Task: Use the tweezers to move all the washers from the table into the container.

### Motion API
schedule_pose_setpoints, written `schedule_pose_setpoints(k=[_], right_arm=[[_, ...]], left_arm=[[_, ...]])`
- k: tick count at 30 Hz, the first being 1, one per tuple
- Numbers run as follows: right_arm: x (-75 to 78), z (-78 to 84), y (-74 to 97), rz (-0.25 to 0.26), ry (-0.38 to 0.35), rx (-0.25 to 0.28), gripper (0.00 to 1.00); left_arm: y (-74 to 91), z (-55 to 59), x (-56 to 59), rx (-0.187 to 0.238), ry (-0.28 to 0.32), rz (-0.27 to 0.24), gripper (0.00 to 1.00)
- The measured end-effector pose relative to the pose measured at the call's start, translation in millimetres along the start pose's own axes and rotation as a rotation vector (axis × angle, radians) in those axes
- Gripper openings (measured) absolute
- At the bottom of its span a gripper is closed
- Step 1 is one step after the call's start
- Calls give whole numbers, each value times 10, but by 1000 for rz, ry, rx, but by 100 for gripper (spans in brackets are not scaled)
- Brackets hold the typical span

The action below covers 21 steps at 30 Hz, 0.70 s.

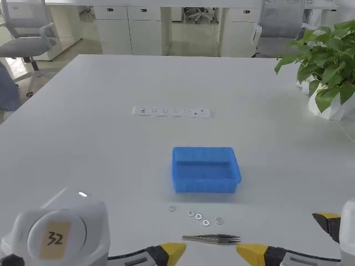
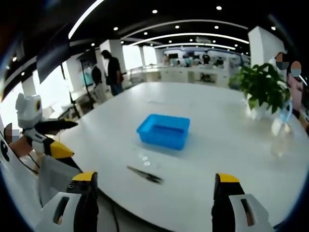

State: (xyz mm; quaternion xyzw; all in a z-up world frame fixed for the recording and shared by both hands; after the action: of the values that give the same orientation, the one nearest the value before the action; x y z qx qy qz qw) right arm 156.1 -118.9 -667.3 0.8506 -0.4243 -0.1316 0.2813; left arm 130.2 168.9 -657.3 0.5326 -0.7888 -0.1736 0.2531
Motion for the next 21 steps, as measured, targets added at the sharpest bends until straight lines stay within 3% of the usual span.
schedule_pose_setpoints(k=[21], right_arm=[[-10,11,-23,-8,10,-19,97]], left_arm=[[-20,31,17,-19,-6,22,99]])
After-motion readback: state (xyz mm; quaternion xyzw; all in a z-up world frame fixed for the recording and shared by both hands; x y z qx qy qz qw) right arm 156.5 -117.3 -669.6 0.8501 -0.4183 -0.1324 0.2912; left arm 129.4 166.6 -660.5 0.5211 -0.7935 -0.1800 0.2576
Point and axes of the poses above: the centre of the closed fingertips' face, and the gripper's own axes: y roughly backward along the fingers, x roughly to its right, z roughly out of its underside, the point moved 10 cm from there along y, roughly backward along the fingers, and after that the axes turned 10 degrees about y, right-handed, at the moved point
